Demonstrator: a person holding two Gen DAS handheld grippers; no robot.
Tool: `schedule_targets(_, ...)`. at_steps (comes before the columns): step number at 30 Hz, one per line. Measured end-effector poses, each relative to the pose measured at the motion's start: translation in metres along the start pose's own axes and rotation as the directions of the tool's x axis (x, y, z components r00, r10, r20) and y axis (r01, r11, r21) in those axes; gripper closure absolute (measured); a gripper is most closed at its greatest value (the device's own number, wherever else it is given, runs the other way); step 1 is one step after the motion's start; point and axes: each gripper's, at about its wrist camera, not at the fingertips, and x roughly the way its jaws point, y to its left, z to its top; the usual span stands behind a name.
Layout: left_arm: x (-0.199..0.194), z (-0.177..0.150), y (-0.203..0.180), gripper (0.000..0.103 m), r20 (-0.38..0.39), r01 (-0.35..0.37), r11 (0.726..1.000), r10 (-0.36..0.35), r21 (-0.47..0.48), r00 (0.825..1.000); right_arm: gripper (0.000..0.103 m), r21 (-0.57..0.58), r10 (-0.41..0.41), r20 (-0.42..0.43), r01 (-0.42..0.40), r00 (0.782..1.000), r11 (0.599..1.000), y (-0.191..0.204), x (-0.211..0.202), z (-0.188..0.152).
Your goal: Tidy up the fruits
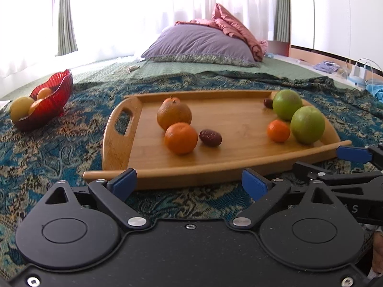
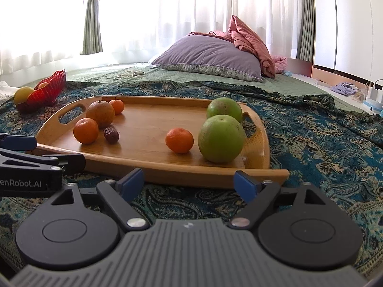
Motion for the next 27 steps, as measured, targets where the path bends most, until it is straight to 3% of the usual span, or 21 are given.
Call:
schedule_targets(13,0.021,-0.011,0.010,0.003,-0.082,-0.062,0.998,0.059,-0.034,0.995,0.001,-0.022,-0.024,-0.054,0.023,0.998,0.999,0.004,0.012,-0.006)
schedule_targets(27,0.028,-0.014,0.017,0.000,-0.109,-0.051,0.997,0.046,-0.051,0.993,0.000,-0.017,-0.025,-0.105,0.024,0.994,1.000,0.004,0.024,-0.010)
